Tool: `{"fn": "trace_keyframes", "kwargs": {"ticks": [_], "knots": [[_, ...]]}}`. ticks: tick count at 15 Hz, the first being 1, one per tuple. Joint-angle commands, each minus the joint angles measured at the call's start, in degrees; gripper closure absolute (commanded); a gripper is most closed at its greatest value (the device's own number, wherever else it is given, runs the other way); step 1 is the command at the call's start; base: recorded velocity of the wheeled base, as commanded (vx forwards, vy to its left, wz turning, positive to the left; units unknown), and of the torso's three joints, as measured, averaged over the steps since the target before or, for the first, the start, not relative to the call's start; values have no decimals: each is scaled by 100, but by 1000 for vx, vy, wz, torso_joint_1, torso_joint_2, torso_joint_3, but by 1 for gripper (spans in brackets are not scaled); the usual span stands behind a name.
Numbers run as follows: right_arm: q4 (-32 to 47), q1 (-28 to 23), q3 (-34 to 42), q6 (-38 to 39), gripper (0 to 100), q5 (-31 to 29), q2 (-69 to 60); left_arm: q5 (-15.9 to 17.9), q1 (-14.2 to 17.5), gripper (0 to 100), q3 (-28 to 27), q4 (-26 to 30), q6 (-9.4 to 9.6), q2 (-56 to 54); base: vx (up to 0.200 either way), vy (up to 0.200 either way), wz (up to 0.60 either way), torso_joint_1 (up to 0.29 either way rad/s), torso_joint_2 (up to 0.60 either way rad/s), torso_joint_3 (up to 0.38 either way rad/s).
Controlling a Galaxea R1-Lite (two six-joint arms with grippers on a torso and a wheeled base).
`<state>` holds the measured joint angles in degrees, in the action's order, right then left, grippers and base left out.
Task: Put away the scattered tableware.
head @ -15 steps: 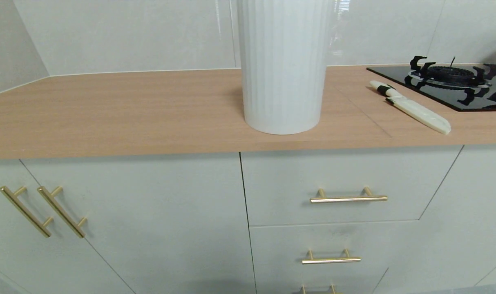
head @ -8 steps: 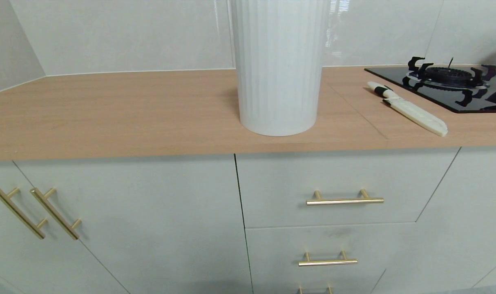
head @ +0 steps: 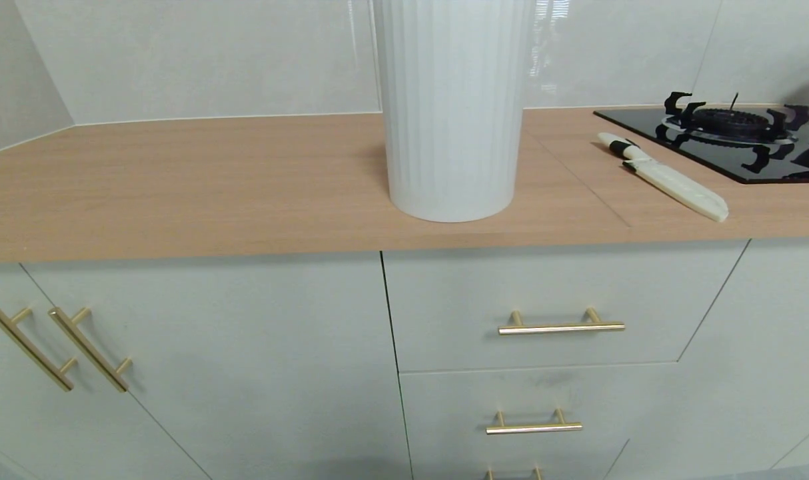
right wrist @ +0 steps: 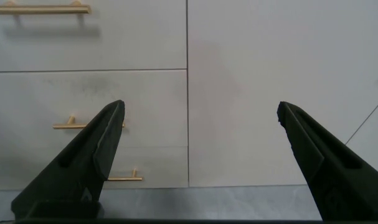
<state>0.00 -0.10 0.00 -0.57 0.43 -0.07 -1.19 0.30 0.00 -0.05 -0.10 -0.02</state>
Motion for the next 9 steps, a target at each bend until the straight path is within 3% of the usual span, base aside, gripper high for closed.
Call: {"fn": "trace_keyframes", "kwargs": {"ticks": [1, 5, 9], "knots": [[0, 1, 0, -4, 0, 1, 7, -4, 5, 0, 0, -4, 1, 2, 0, 0, 0, 22, -110, -71], [0, 1, 0, -4, 0, 1, 7, -4, 5, 0, 0, -4, -8, 2, 0, 0, 0, 75, -262, -279], [0, 1, 0, -4, 0, 1, 7, -4, 5, 0, 0, -4, -8, 2, 0, 0, 0, 130, -525, -309]]}}
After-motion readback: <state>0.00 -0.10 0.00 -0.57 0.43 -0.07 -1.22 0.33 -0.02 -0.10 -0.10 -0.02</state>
